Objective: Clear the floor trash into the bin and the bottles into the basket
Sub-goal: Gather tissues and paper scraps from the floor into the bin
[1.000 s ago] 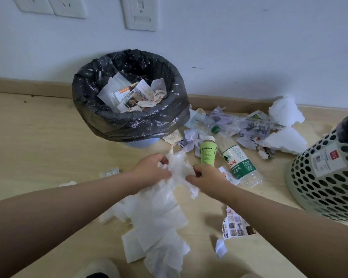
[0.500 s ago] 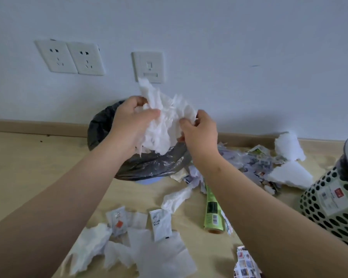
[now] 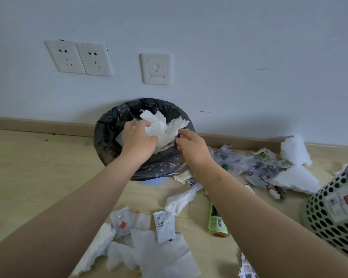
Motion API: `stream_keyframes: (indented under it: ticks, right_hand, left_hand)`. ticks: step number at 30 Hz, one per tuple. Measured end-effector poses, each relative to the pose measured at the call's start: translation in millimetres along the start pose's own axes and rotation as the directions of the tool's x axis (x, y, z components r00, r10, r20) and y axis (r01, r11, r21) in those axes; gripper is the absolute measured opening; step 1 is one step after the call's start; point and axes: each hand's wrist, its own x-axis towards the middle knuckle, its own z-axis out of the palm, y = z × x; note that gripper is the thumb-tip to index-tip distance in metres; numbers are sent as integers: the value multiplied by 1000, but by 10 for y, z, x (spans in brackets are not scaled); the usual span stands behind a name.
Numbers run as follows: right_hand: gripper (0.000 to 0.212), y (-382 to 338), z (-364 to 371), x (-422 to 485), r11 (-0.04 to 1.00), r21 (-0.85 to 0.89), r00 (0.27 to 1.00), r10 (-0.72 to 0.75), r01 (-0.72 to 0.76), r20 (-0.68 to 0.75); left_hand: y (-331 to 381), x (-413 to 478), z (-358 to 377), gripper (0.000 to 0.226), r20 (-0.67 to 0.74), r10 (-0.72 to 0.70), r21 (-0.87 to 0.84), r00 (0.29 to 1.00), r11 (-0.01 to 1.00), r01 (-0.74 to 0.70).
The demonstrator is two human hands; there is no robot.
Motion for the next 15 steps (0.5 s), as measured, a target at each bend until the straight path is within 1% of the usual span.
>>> stream_keyframes:
  ticks: [2,5,7,9,10,11,13,14,15]
  right_hand:
    - [34,39,-67,-26,999,-36,1000,-15,14,-28]
    - [25,168,-219,-82,985,-172,997,-40,29,-65]
    - [25,315,-321,-172,959,-283,998,-31,17,-46]
    - [24,544,-419,-296,901,-434,1000,1,4,10]
    - [23,701,-473,-376,857,-515,998,34,-5,48]
    - [23,864,-525,-461,811,-585,994,75,-11,85]
    - [24,1170,-614,-624,731,-682,972,160,2,174]
    - [24,1304,-638,-685,691,-723,954,193,33,228]
    - [25,1399,-667,-727,638,-766,934,224,76,279]
  left_hand:
    - [10,-90,-8,36,6,80,29,997,996,-80]
    - [32,-252,3,27,23,224,73,974,972,-225]
    - [-19,-365,32,22,45,343,125,938,930,-346]
    - [-148,-470,87,19,56,462,188,885,866,-464]
    - [-239,-552,132,18,63,533,214,843,818,-534]
    - [-345,-640,181,18,89,618,237,781,748,-620]
    - [-571,-824,264,20,217,744,291,632,569,-769]
    - [-707,-898,313,21,301,763,298,572,495,-816]
    - [-817,-964,351,23,376,759,280,532,454,-846]
